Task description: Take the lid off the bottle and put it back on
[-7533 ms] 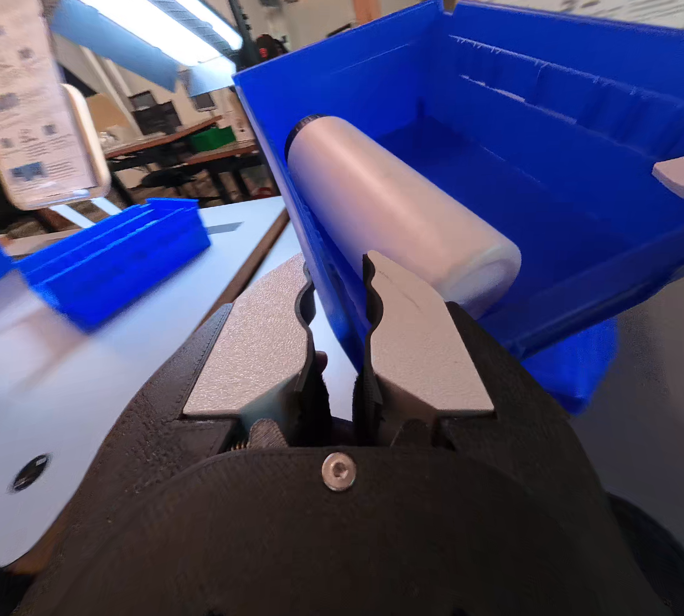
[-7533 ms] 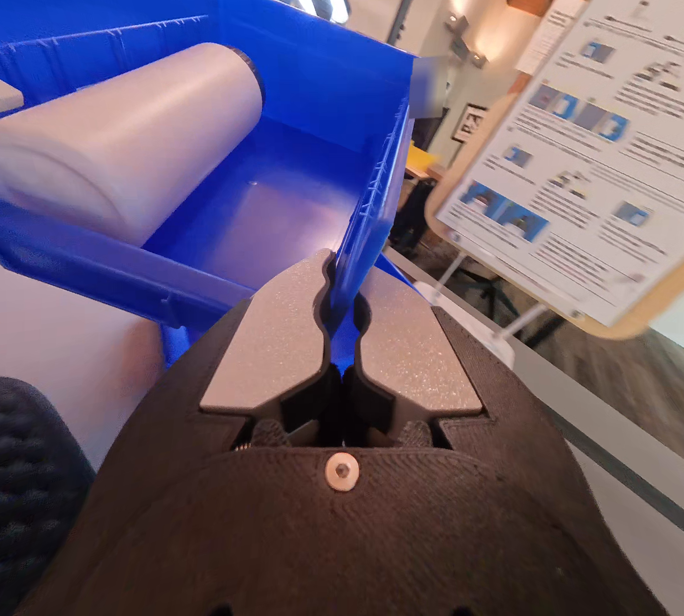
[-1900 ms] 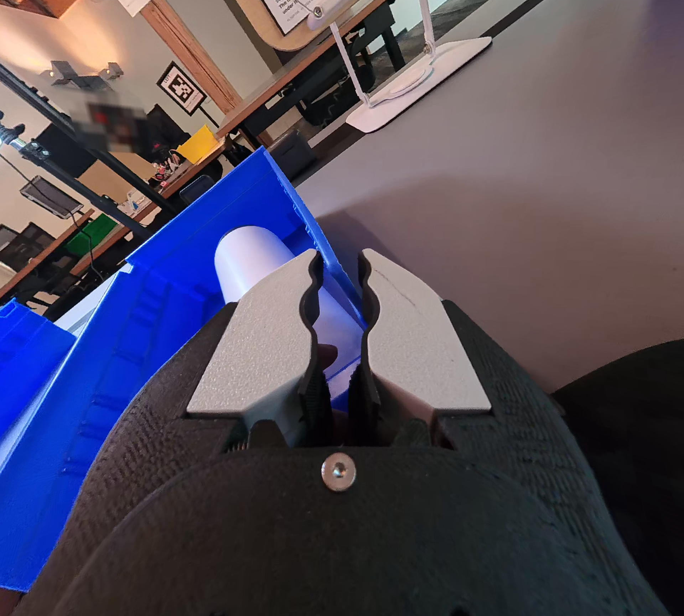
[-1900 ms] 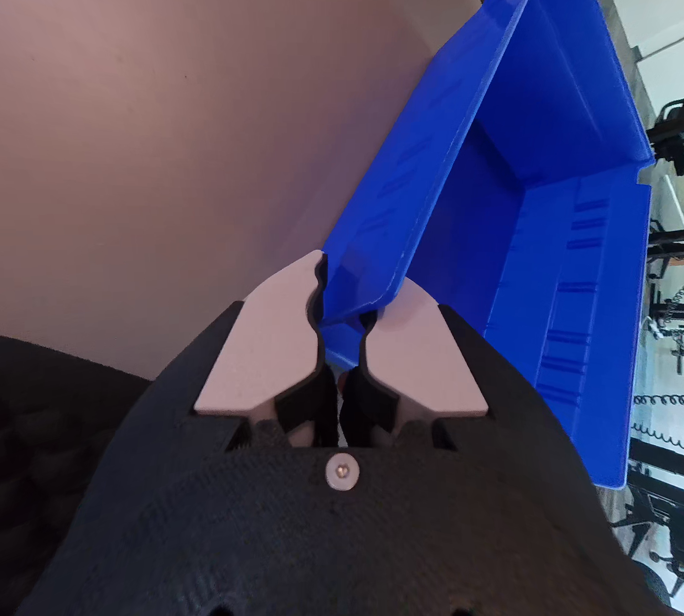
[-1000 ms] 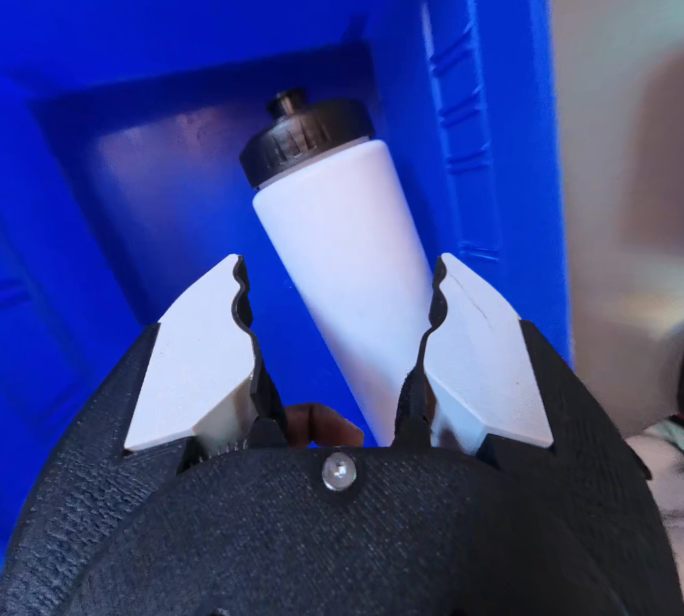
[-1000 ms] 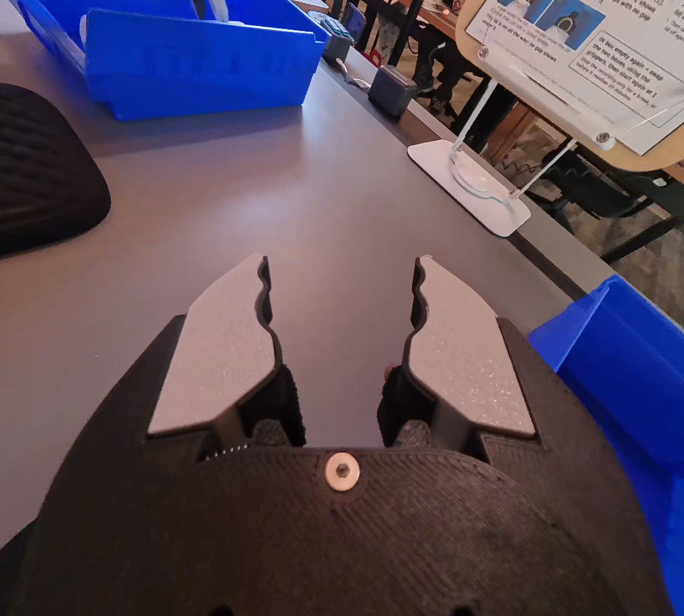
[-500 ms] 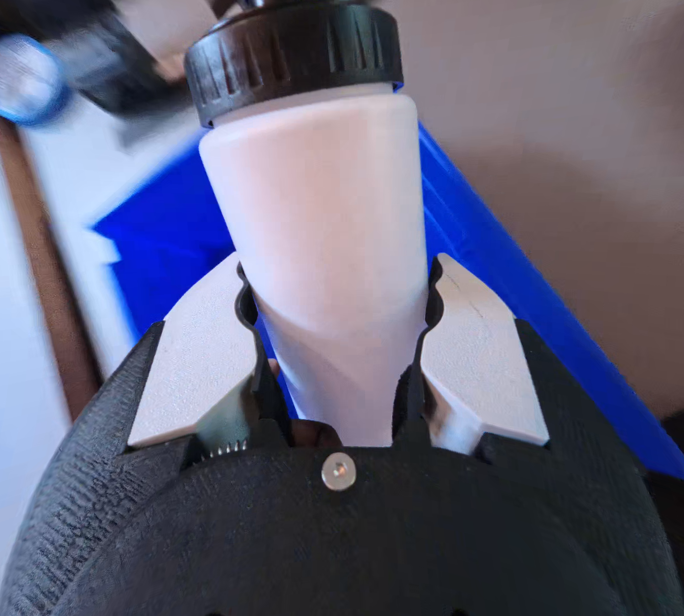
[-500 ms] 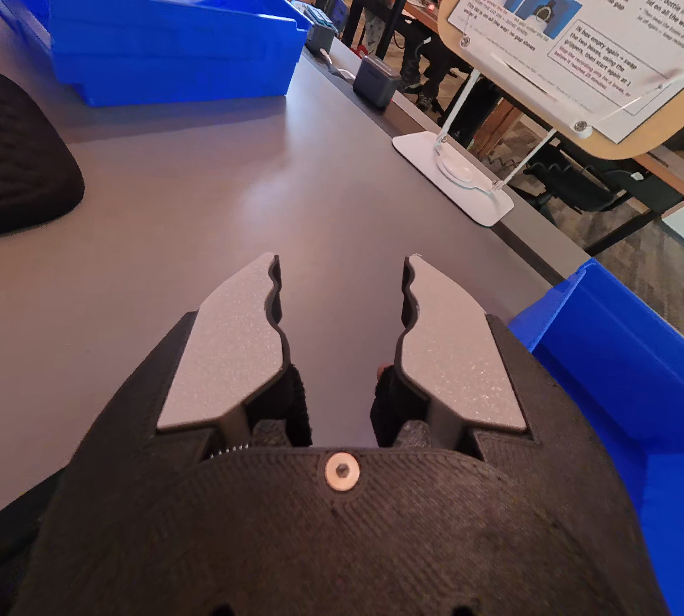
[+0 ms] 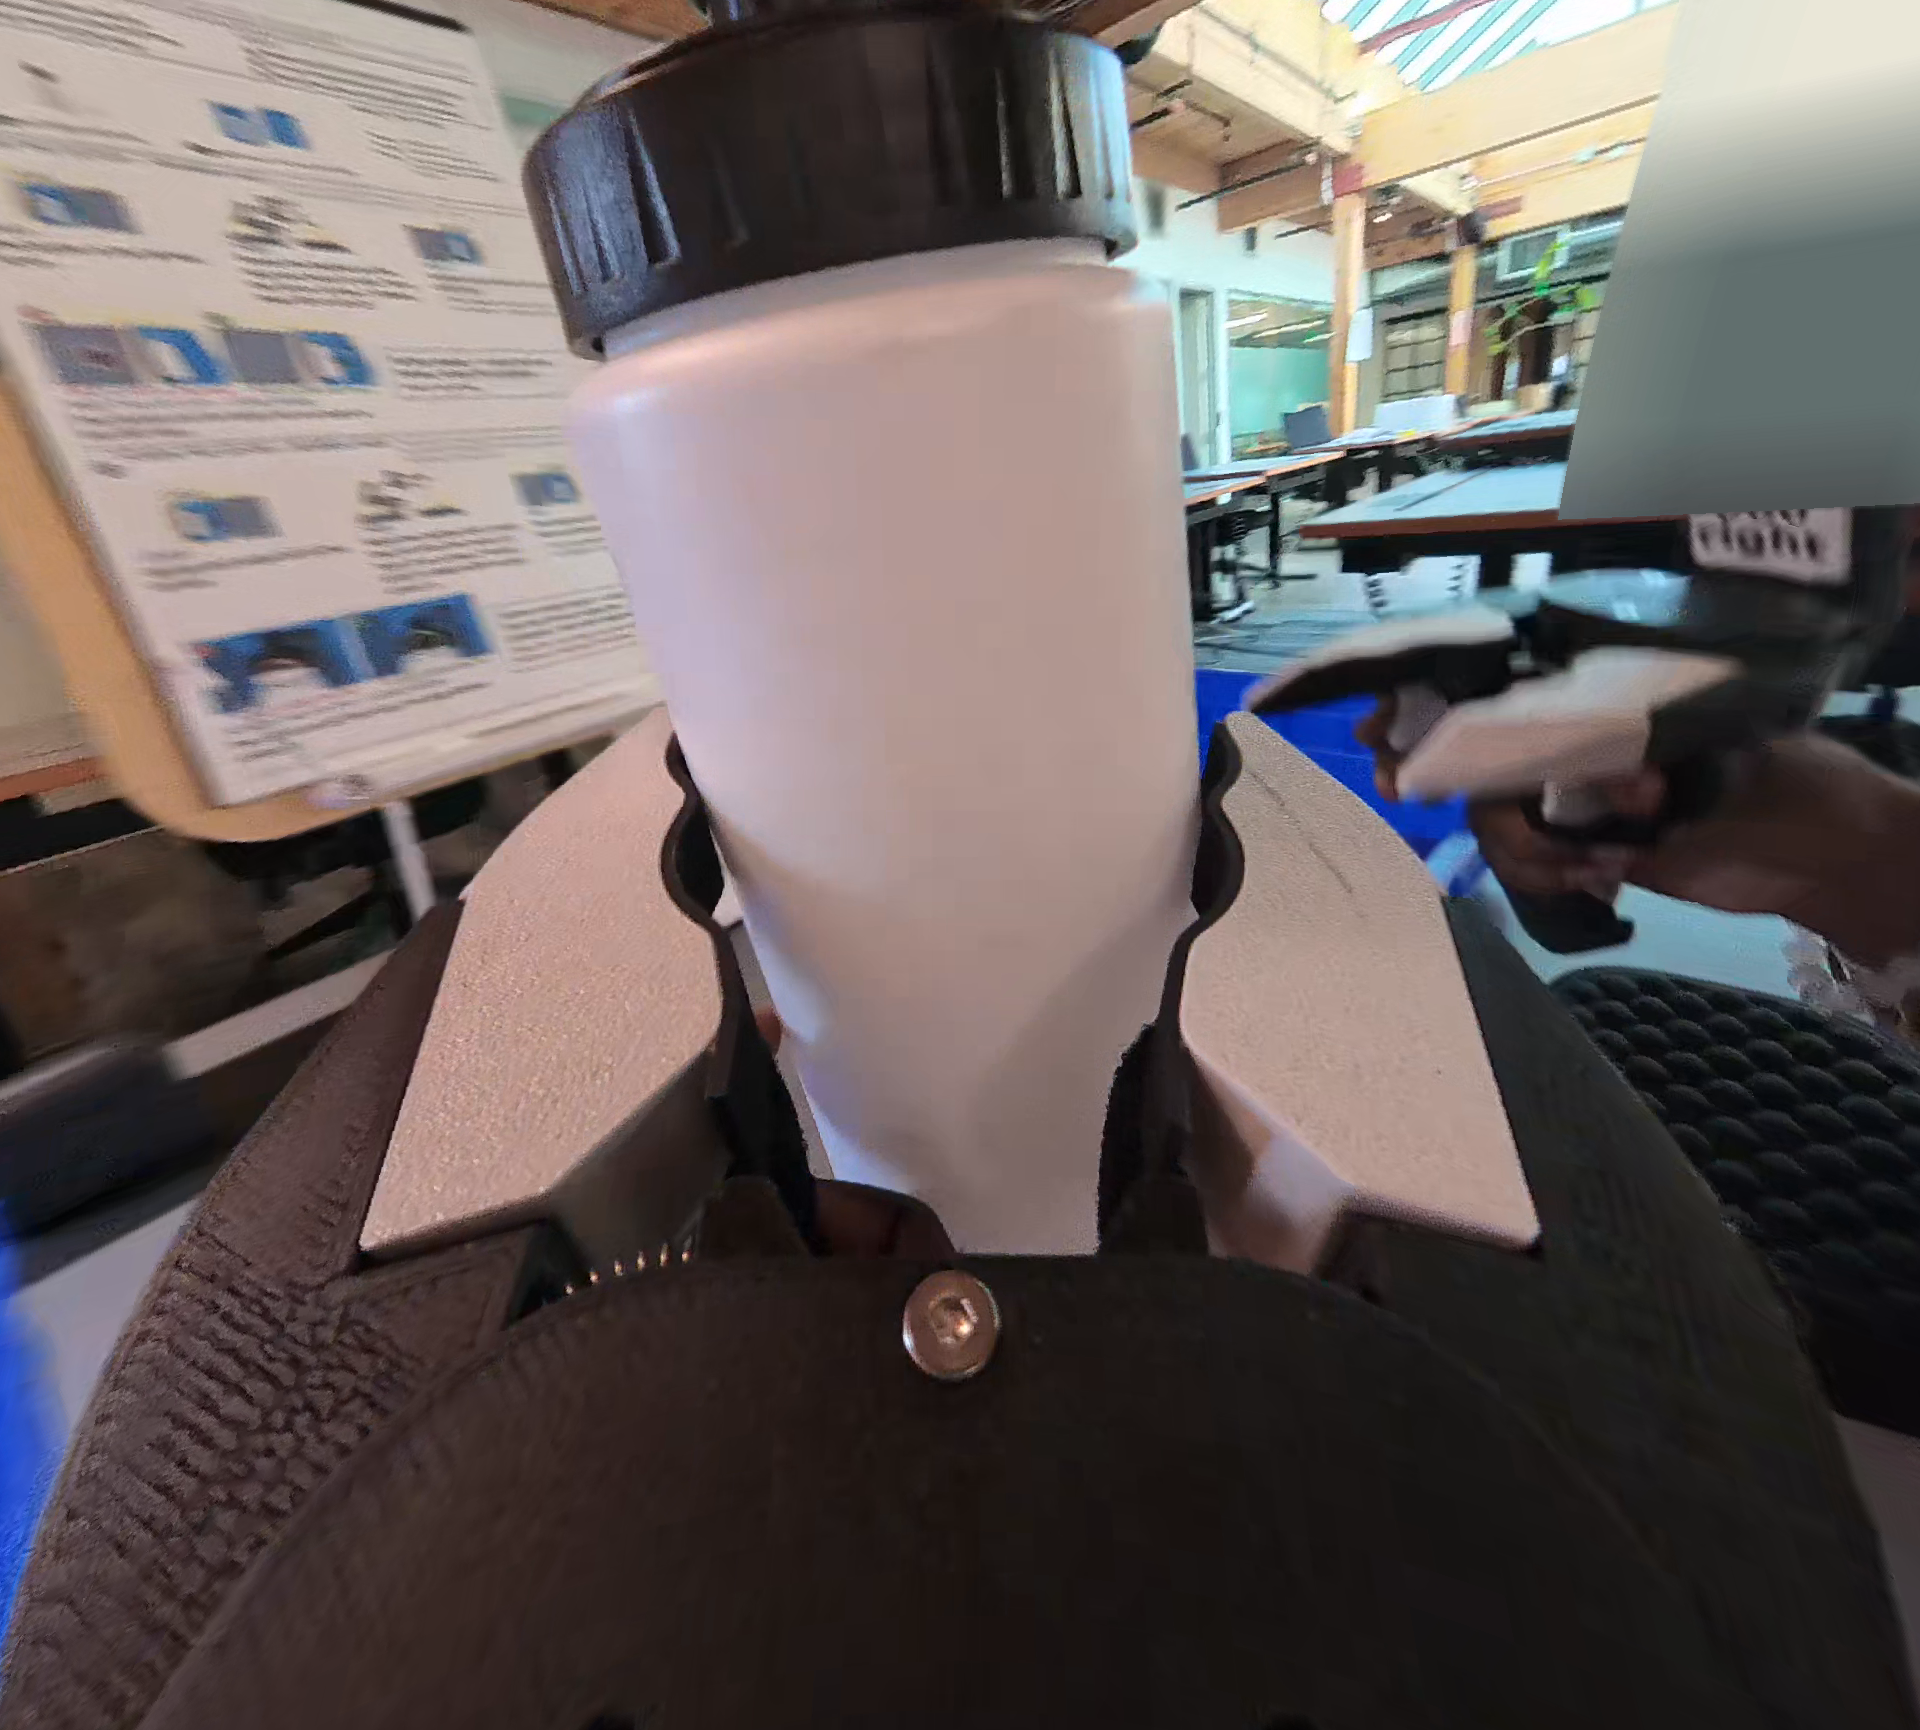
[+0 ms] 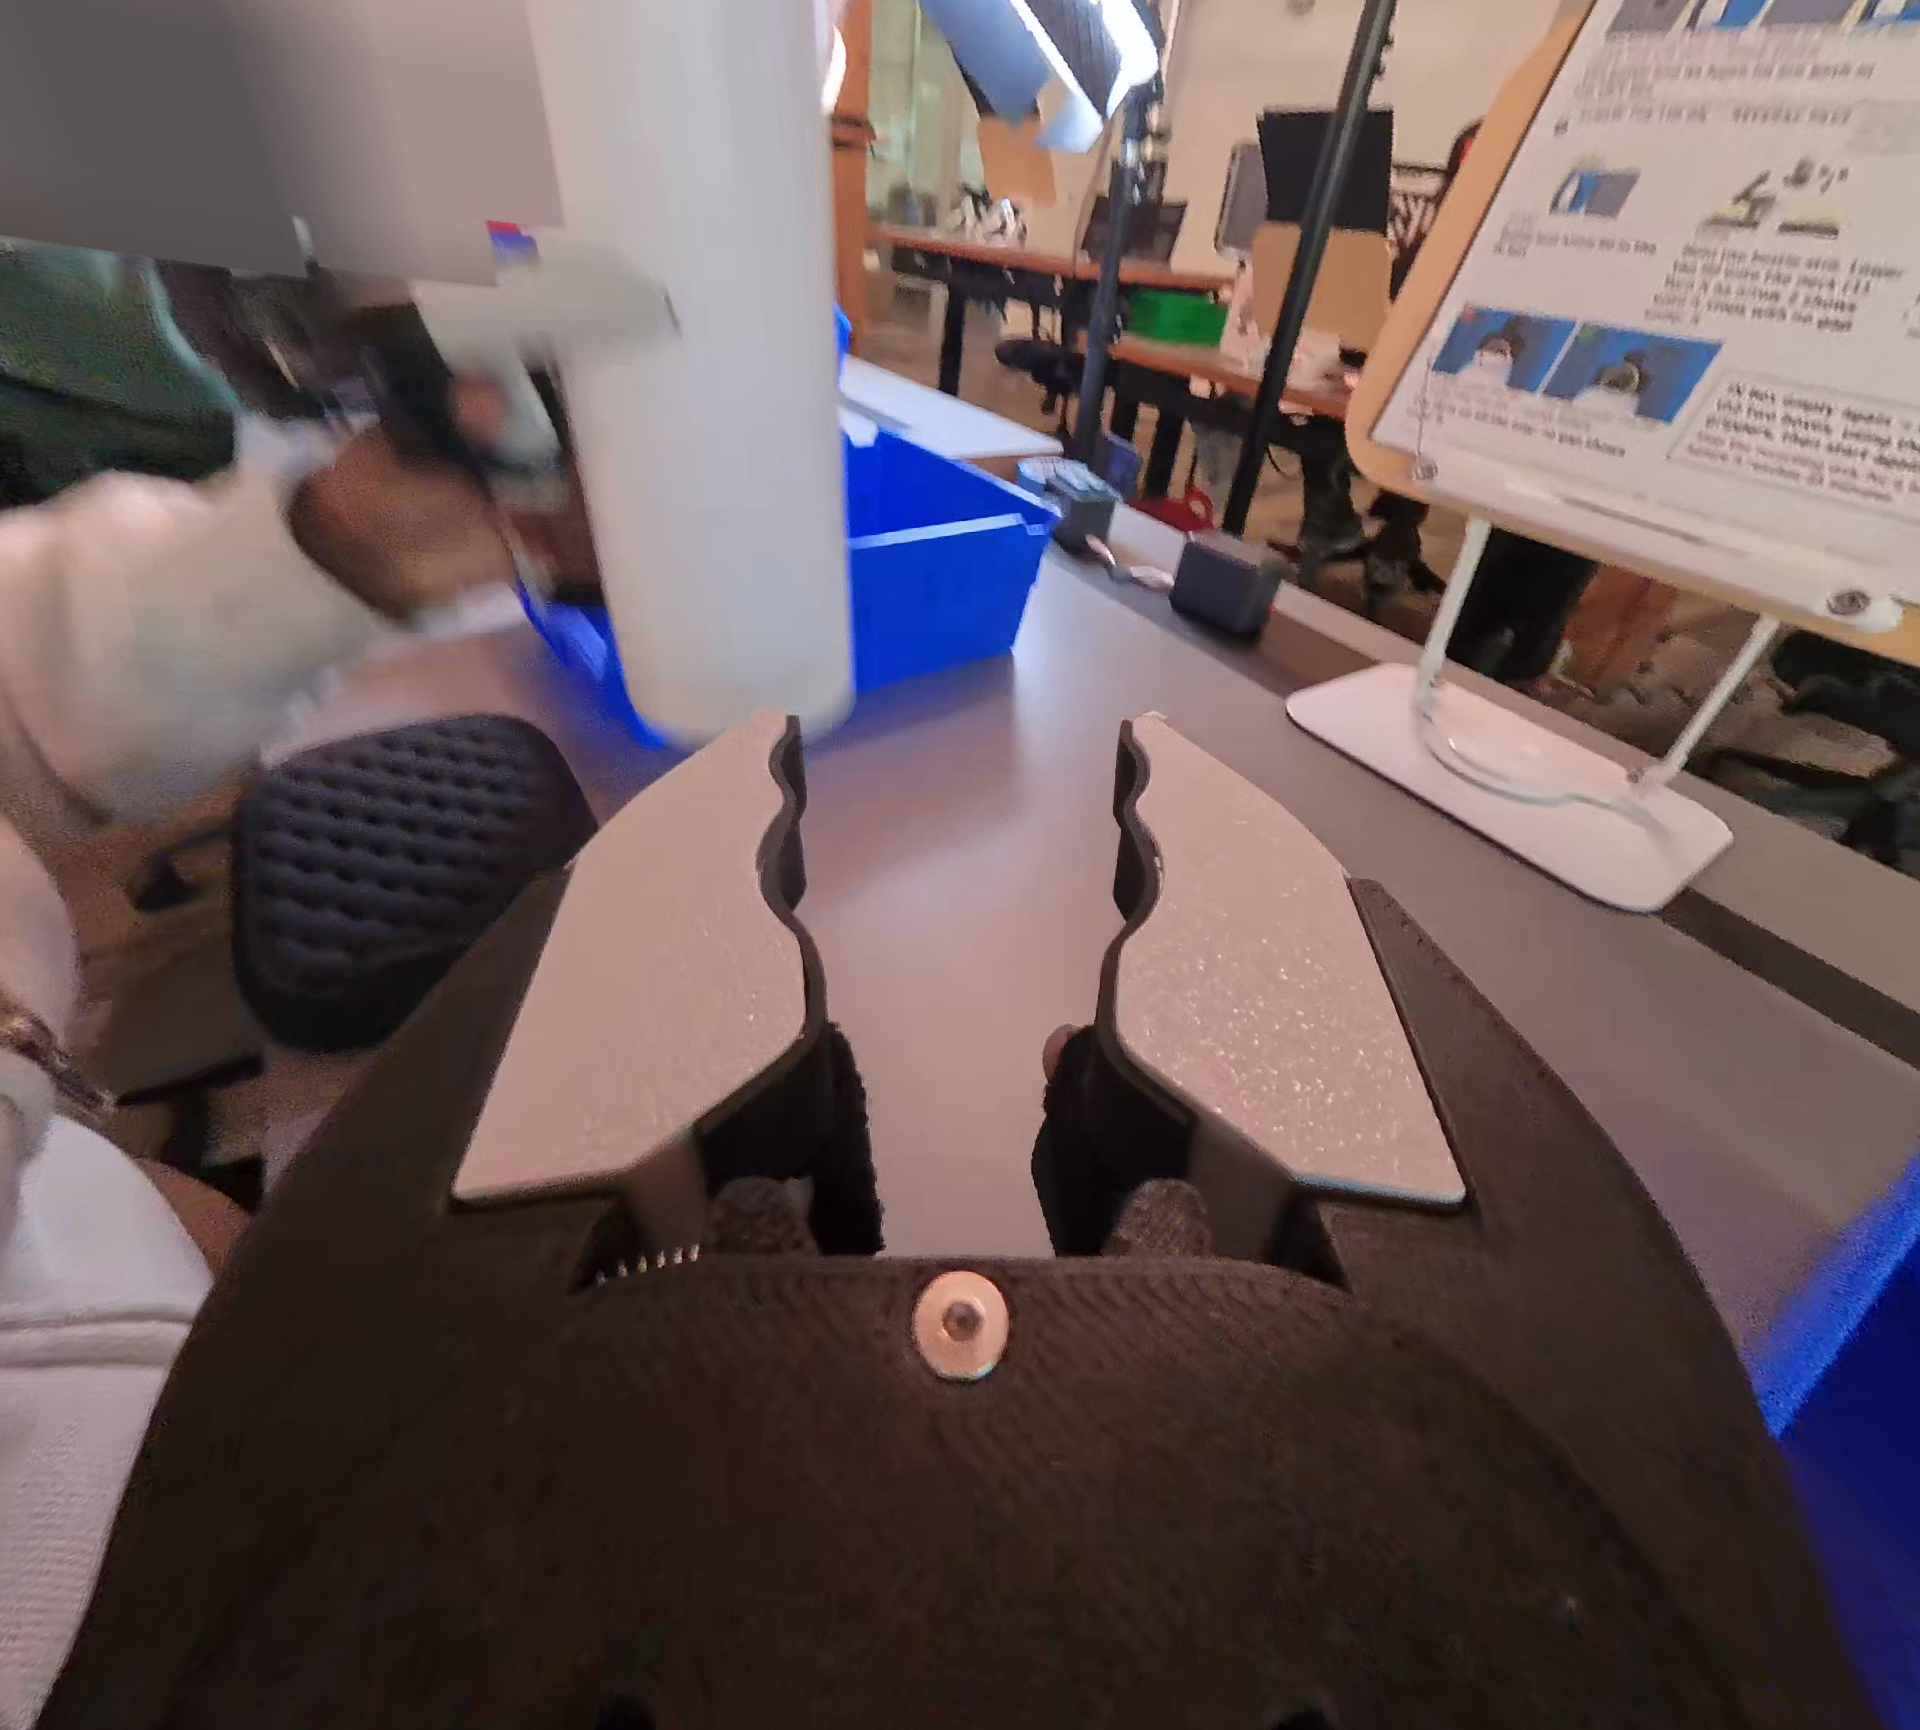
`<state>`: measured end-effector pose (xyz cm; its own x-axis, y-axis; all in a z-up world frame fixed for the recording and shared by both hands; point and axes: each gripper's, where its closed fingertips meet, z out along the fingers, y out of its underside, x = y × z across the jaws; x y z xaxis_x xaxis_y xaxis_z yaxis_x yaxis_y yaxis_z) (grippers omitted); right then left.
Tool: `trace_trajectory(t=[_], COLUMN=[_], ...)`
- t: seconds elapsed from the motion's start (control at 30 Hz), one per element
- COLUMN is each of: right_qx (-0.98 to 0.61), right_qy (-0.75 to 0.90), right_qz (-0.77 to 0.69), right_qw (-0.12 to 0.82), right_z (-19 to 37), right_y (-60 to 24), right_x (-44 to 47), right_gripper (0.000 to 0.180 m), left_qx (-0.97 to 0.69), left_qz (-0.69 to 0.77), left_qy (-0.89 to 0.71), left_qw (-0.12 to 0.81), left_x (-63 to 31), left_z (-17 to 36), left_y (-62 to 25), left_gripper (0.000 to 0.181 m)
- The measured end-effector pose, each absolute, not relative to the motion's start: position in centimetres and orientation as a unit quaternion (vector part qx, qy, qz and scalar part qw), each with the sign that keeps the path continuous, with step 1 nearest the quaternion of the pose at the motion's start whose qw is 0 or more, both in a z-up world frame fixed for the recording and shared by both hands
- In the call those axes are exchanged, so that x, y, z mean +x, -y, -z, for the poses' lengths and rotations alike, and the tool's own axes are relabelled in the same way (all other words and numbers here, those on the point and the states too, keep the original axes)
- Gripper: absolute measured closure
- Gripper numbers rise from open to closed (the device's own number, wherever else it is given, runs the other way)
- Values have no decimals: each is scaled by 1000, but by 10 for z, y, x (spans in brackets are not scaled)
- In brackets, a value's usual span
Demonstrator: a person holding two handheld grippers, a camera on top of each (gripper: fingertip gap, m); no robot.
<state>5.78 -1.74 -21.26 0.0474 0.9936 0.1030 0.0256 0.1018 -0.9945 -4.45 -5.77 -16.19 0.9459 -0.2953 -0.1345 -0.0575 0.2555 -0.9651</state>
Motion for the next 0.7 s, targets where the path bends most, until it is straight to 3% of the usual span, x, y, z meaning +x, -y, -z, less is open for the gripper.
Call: trace_trajectory(t=[0.17,0.33,0.63,0.7], right_qx=[-456,-453,-448,-447], right_qy=[497,504,554,561], right_qz=[-519,-536,-525,-520], right_qw=[525,503,466,465], right_z=[184,185,198,199], right_y=[28,29,38,40], right_x=[65,59,37,37], right_gripper=[117,110,103,102], left_qx=[-619,-648,-631,-635], left_qz=[113,128,128,133], left_qy=[-209,-227,-232,-214], left_qw=[749,715,729,730], left_x=[18,28,23,17], left_z=[234,265,270,262], left_y=[27,19,25,24], left_gripper=[90,90,88,79])
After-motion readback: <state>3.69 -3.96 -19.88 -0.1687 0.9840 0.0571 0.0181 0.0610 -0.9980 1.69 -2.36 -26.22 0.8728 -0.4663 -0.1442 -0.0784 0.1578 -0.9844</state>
